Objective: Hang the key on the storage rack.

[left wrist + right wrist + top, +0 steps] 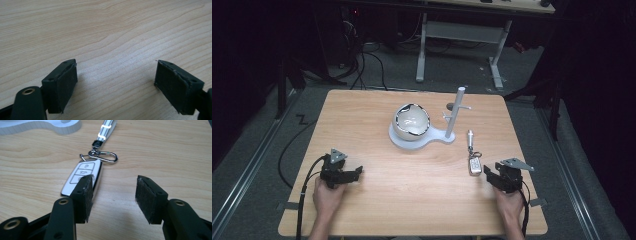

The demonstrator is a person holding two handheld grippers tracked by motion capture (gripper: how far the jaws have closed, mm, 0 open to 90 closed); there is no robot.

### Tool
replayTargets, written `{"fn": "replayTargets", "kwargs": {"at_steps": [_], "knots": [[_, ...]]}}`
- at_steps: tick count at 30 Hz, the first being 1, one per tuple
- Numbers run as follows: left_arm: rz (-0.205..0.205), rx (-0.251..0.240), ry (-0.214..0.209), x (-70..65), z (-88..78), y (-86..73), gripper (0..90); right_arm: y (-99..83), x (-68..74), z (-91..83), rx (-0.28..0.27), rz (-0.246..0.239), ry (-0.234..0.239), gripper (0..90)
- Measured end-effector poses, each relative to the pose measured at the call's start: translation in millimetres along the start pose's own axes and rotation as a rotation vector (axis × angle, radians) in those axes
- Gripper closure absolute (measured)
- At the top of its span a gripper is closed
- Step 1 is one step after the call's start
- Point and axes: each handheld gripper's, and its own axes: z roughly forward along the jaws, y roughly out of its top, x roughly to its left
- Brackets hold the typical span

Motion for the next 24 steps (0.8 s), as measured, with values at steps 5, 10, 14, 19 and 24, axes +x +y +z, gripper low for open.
{"fn": "replayTargets", "kwargs": {"at_steps": [5,10,14,19,24], "knots": [[0.0,0.0,0.0,0.0,0.0,0.0,18.6,6.1,8.0,3.1,0.003,-0.013,0.025,46.1],[0.0,0.0,0.0,0.0,0.0,0.0,18.6,10.1,16.4,11.0,0.016,-0.022,0.04,44.7],[0.0,0.0,0.0,0.0,0.0,0.0,18.6,13.7,22.3,16.9,0.026,-0.034,0.042,43.8],[0.0,0.0,0.0,0.0,0.0,0.0,18.6,19.9,28.3,27.0,0.036,-0.042,0.04,41.7],[0.0,0.0,0.0,-0.1,0.0,0.0,18.6,18.5,29.9,36.3,0.065,-0.035,0.026,40.4]]}}
